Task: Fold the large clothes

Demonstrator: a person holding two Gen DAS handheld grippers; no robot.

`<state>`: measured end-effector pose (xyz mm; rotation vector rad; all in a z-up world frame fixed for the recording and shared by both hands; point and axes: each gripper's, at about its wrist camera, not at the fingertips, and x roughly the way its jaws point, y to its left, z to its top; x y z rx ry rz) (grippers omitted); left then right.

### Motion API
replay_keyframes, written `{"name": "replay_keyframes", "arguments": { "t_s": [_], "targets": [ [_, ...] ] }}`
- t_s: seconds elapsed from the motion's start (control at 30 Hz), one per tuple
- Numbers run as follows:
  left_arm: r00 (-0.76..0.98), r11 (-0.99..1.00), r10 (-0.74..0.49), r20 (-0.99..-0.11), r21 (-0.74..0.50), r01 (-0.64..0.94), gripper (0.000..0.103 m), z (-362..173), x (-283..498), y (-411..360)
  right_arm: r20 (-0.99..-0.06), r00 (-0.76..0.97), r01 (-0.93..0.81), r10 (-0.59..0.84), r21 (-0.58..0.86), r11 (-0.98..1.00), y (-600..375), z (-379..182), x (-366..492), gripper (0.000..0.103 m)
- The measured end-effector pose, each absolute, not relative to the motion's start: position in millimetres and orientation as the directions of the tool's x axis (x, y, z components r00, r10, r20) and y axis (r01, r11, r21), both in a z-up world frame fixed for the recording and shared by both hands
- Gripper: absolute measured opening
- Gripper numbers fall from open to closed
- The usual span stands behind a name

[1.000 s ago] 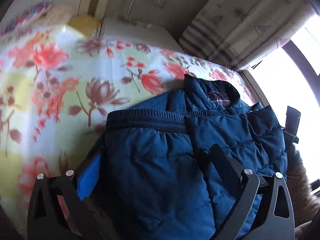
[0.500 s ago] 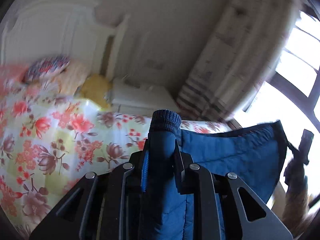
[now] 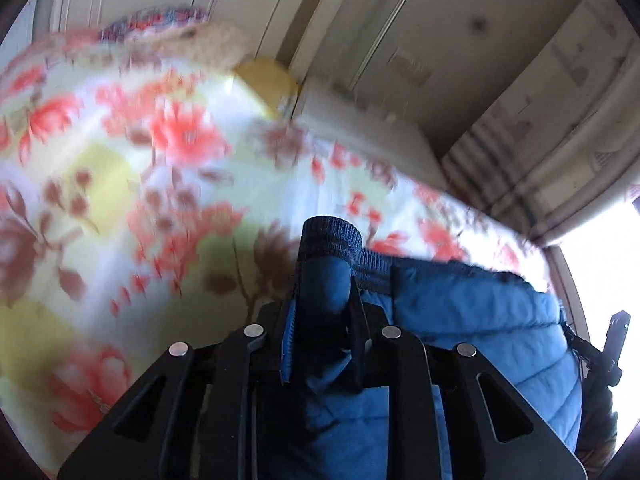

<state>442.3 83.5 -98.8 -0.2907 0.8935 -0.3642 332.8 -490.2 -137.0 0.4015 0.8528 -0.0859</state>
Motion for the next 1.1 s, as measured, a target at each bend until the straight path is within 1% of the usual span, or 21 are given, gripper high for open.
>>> {"name": "replay_keyframes", "arguments": {
  "t_s": [0.03, 0.07, 0.13, 0.17, 0.2, 0.23, 0.3, 0.4, 0.47, 0.53, 0.57, 0.6, 0.63, 0.67, 0.7, 0.77, 0.8, 0.83, 0.87, 0.97, 1.1],
  "targets": [
    [0.600, 0.908, -0.409, -0.687, -0.369, 0.196, 0.023, -90.2, 437.8, 81.6, -0.749, 0.660, 0.253, 0.063, 0.300, 0.920, -494.5, -132.0, 330.0, 0.074],
    [0.624, 0.916, -0.394, -0.675, -0.345, 0.205, 0.024, -81.1, 431.6, 78.5, -0.735, 0.675, 0.254, 0.062, 0.311, 0.916, -497.4, -125.1, 325.6, 0.078],
    [0.673, 0.934, -0.353, -0.649, -0.287, 0.213, 0.030, -61.7, 419.0, 69.1, -0.676, 0.737, 0.260, 0.007, 0.293, 0.920, -497.4, -98.3, 308.2, 0.078],
    [0.703, 0.942, -0.335, -0.627, -0.245, 0.230, 0.046, -49.1, 408.5, 59.2, -0.646, 0.763, 0.247, -0.018, 0.267, 0.932, -491.2, -84.4, 302.9, 0.078],
    [0.710, 0.943, -0.332, -0.621, -0.224, 0.245, 0.069, -40.3, 405.8, 51.7, -0.624, 0.781, 0.218, -0.018, 0.247, 0.944, -482.7, -75.9, 300.0, 0.078],
    [0.710, 0.938, -0.345, -0.614, -0.208, 0.276, 0.099, -33.7, 401.9, 42.4, -0.610, 0.792, 0.173, -0.004, 0.218, 0.961, -469.4, -65.4, 299.7, 0.078],
    [0.719, 0.931, -0.350, -0.601, -0.141, 0.335, 0.099, -23.9, 391.4, 12.9, -0.622, 0.783, 0.076, 0.010, 0.110, 0.991, -434.0, -54.0, 310.1, 0.078],
    [0.731, 0.928, -0.266, -0.629, 0.039, 0.371, 0.099, -27.9, 389.3, -34.9, -0.675, 0.738, -0.046, 0.010, -0.035, 0.998, -385.6, -64.4, 337.5, 0.077],
    [0.684, 0.912, -0.250, -0.685, 0.070, 0.404, 0.099, -46.0, 398.1, -58.4, -0.723, 0.691, -0.062, -0.016, -0.081, 0.995, -370.4, -82.5, 354.6, 0.077],
    [0.624, 0.912, -0.209, -0.753, 0.080, 0.402, 0.099, -73.0, 410.0, -65.7, -0.771, 0.625, -0.032, -0.119, -0.178, 0.984, -371.5, -116.4, 370.0, 0.079],
    [0.585, 0.915, -0.215, -0.782, 0.048, 0.401, 0.099, -84.5, 415.0, -65.1, -0.793, 0.607, -0.016, -0.060, -0.088, 0.996, -383.9, -128.5, 373.6, 0.082],
    [0.551, 0.920, -0.224, -0.804, 0.012, 0.391, 0.099, -93.0, 420.6, -62.2, -0.791, 0.612, -0.002, 0.014, 0.015, 1.000, -396.4, -132.9, 373.5, 0.082],
    [0.540, 0.923, -0.244, -0.805, -0.022, 0.384, 0.099, -95.7, 422.6, -58.7, -0.779, 0.621, 0.017, 0.083, 0.119, 0.993, -412.4, -135.3, 370.6, 0.079],
    [0.541, 0.924, -0.252, -0.802, -0.033, 0.382, 0.099, -97.1, 423.7, -56.0, -0.764, 0.634, 0.047, 0.117, 0.190, 0.981, -426.6, -135.8, 367.0, 0.073],
    [0.542, 0.924, -0.254, -0.801, -0.035, 0.381, 0.099, -98.0, 423.6, -55.2, -0.754, 0.644, 0.068, 0.131, 0.228, 0.971, -434.7, -134.9, 363.5, 0.071],
    [0.552, 0.924, -0.242, -0.798, -0.016, 0.382, 0.099, -99.6, 421.0, -56.3, -0.734, 0.671, 0.108, 0.103, 0.235, 0.966, -443.7, -126.1, 353.9, 0.073],
    [0.558, 0.924, -0.236, -0.795, -0.006, 0.382, 0.099, -100.0, 419.2, -56.8, -0.713, 0.700, 0.151, 0.037, 0.199, 0.968, -448.0, -117.2, 343.0, 0.073],
    [0.565, 0.925, -0.231, -0.792, 0.002, 0.381, 0.099, -100.4, 417.6, -57.2, -0.694, 0.719, 0.160, 0.009, 0.179, 0.971, -450.1, -113.1, 334.1, 0.074],
    [0.568, 0.925, -0.228, -0.791, 0.007, 0.380, 0.099, -101.3, 417.5, -58.0, -0.687, 0.726, 0.144, 0.018, 0.177, 0.974, -451.0, -115.5, 329.0, 0.076],
    [0.575, 0.925, -0.220, -0.788, 0.020, 0.380, 0.099, -101.7, 417.3, -61.4, -0.742, 0.667, 0.145, 0.074, 0.226, 0.963, -461.5, -145.6, 332.9, 0.079],
    [0.585, 0.926, -0.220, -0.781, 0.021, 0.376, 0.099, -101.5, 417.7, -61.5, -0.723, 0.679, 0.156, 0.126, 0.310, 0.938, -474.2, -151.0, 332.2, 0.080]
  ]
}}
